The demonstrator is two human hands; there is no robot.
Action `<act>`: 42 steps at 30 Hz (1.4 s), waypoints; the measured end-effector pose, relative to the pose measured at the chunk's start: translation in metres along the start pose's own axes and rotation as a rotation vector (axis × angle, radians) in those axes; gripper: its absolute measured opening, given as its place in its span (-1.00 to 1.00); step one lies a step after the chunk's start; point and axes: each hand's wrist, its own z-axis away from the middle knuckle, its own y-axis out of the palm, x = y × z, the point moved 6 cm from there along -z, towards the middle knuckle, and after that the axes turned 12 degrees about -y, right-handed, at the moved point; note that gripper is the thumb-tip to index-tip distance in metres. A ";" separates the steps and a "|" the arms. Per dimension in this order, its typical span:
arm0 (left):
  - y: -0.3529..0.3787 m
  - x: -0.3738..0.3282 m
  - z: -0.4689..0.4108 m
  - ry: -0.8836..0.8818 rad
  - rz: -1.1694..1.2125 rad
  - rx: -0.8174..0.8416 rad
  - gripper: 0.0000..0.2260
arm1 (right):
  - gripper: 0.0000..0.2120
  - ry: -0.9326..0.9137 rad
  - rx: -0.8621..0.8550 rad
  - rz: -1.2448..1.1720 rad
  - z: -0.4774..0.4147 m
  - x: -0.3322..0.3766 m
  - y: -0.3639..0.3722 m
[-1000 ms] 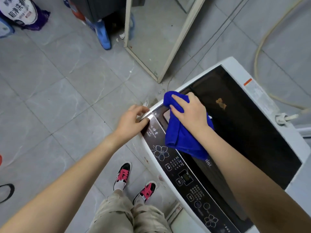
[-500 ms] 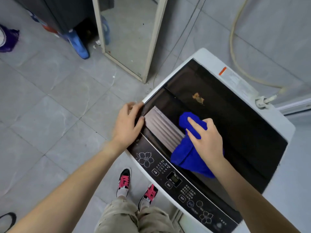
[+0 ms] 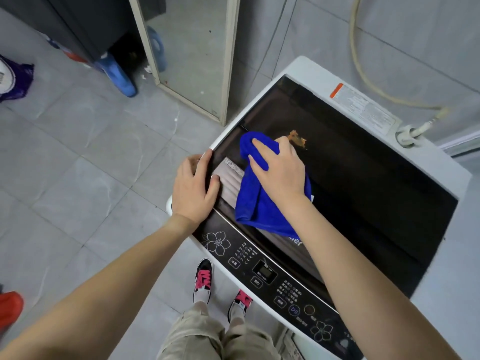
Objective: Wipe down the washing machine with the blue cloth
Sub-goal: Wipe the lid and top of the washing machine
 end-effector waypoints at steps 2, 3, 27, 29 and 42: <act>-0.001 -0.004 0.001 0.047 -0.042 -0.006 -0.49 | -0.56 -0.010 0.003 -0.015 0.021 -0.010 -0.010; -0.001 -0.008 0.003 0.107 -0.081 -0.013 -0.50 | -0.55 -0.001 0.003 -0.007 0.039 -0.019 -0.016; 0.024 -0.056 -0.028 0.313 -0.114 0.067 -0.49 | -0.65 0.340 -0.128 -0.094 0.131 -0.095 -0.055; 0.024 -0.056 -0.028 0.311 -0.110 0.056 -0.49 | -0.65 0.498 -0.172 -0.107 0.134 -0.116 -0.060; 0.024 -0.055 -0.028 0.298 -0.111 0.073 -0.49 | -0.61 0.419 -0.062 -0.125 0.095 -0.137 -0.065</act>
